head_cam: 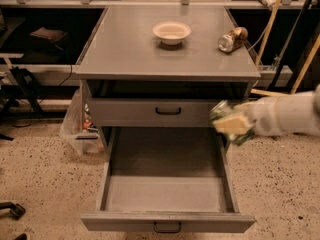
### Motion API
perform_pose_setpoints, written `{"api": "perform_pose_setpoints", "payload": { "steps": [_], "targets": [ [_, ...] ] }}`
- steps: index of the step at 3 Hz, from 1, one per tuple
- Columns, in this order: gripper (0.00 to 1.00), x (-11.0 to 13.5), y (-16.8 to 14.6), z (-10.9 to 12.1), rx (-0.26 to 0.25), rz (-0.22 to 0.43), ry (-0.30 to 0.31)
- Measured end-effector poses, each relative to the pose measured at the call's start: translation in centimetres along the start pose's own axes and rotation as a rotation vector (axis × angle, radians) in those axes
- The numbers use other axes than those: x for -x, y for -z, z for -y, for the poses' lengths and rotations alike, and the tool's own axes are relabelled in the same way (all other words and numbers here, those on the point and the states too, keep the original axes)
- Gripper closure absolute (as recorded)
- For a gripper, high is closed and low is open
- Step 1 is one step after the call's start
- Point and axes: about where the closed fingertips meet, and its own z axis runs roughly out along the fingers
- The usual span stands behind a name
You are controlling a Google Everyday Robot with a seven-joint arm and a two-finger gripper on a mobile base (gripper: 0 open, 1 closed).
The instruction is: Pick green can from middle drawer and place on counter
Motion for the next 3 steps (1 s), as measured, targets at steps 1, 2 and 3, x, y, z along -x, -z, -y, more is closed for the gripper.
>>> {"api": "perform_pose_setpoints", "payload": {
  "steps": [1, 2, 3],
  "targets": [
    [1.0, 2.1, 3.4, 1.1, -0.012, 0.008, 0.018],
    [1.0, 2.7, 3.5, 0.9, -0.004, 0.02, 0.028],
    [1.0, 5.9, 4.4, 0.6, 0.031, 0.063, 0.065]
  ]
}}
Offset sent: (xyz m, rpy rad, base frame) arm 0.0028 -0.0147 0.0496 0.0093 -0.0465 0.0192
